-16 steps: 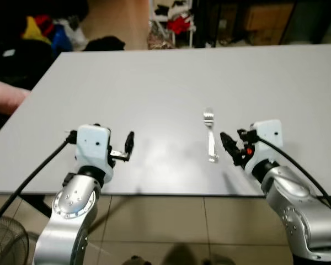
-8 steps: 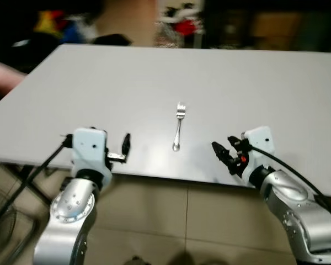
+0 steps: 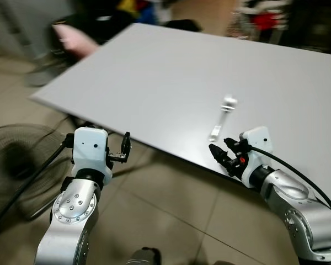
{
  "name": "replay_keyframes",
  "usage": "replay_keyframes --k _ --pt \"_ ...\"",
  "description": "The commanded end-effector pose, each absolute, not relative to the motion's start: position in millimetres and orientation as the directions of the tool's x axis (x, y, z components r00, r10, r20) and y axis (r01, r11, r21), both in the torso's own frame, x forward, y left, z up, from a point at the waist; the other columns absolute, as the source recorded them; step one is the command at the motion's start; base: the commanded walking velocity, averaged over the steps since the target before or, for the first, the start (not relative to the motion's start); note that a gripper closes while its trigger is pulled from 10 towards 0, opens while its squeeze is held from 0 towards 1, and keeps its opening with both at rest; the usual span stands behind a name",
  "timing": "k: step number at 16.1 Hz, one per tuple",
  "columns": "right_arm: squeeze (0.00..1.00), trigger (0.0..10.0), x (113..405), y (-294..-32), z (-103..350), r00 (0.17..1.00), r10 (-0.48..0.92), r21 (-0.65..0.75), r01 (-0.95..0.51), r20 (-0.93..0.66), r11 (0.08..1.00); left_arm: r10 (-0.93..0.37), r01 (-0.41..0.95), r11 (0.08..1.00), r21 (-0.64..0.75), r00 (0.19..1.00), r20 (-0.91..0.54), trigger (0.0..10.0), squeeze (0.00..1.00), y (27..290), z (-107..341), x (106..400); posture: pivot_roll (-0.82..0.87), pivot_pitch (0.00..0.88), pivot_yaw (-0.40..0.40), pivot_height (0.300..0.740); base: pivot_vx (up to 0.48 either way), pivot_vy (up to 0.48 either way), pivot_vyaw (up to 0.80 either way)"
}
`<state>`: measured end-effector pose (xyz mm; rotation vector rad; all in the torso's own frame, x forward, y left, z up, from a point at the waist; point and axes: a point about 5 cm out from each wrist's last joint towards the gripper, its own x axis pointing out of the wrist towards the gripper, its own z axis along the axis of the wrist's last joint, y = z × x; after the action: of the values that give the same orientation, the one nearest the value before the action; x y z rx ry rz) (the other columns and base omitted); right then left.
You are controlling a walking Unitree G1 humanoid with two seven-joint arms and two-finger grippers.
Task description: Setting the table
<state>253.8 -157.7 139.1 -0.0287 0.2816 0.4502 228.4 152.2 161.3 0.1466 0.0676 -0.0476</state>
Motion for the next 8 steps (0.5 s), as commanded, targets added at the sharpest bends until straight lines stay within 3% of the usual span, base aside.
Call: replay_keyframes --k 1,8 --pt "0.00 10.0 255.9 -155.0 140.5 0.860 0.434 0.046 -0.438 -0.269 0.898 -0.026 0.036 0.986 0.161 0.998 -0.064 10.0 0.00 154.9 162.5 226.8 -0.10 0.061 0.080 0.740 0.000 0.000 0.80" --pt "0.00 10.0 259.5 -153.4 142.6 0.868 0.435 0.069 -0.431 -0.239 0.900 -0.015 0.024 0.989 0.147 0.998 -0.064 10.0 0.00 155.6 161.3 224.2 -0.10 0.047 0.074 0.740 0.000 0.000 0.80"
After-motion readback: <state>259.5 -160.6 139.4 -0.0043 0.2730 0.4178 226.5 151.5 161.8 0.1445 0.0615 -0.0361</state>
